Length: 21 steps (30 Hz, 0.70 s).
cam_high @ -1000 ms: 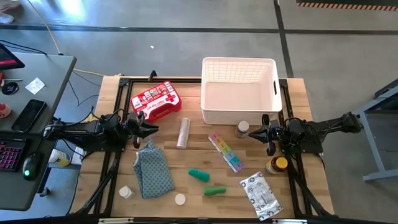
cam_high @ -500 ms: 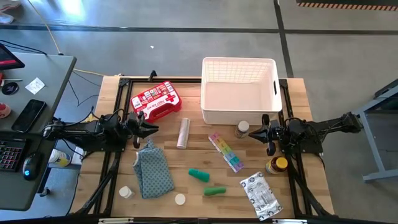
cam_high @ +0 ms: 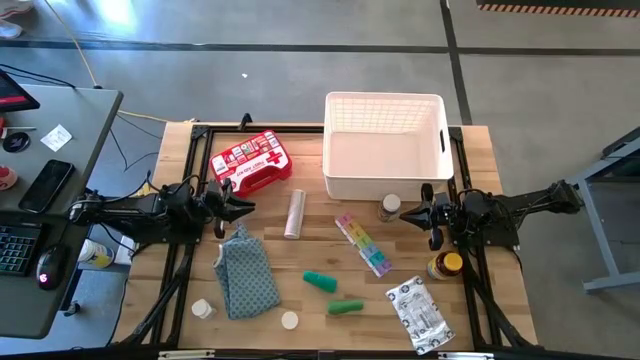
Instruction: Pick & place medical supplies in basket/bin
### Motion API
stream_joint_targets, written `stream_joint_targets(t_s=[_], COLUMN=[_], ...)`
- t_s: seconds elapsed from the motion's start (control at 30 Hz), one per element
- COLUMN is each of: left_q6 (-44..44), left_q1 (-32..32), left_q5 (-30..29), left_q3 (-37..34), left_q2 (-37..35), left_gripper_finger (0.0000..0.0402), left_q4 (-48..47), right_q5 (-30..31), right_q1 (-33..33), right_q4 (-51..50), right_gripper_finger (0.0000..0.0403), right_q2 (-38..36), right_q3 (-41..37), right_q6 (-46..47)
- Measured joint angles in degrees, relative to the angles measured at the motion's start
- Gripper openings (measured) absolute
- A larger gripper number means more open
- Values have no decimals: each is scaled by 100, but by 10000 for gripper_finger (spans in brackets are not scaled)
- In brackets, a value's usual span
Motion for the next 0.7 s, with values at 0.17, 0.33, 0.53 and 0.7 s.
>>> stream_joint_targets(t_s=[0.17, 0.33, 0.53, 0.7], left_q6=[0, -210, -41, -126], left_q1=[0, 1, 2, 2], left_q5=[-22, -442, -706, -716], left_q3=[0, 0, 218, 665], left_q2=[0, 0, 108, 503], left_gripper_finger=[99, 99, 99, 99], left_q4=[27, 372, 478, 470], right_q5=[-1, -2, -2, -2], right_q1=[-1, 0, 0, 0], right_q4=[-1, -2, -1, 0], right_gripper_finger=[0, 0, 0, 0], right_q2=[0, 0, 0, 0], right_q3=[-1, 0, 0, -2], right_q6=[0, 0, 1, 2])
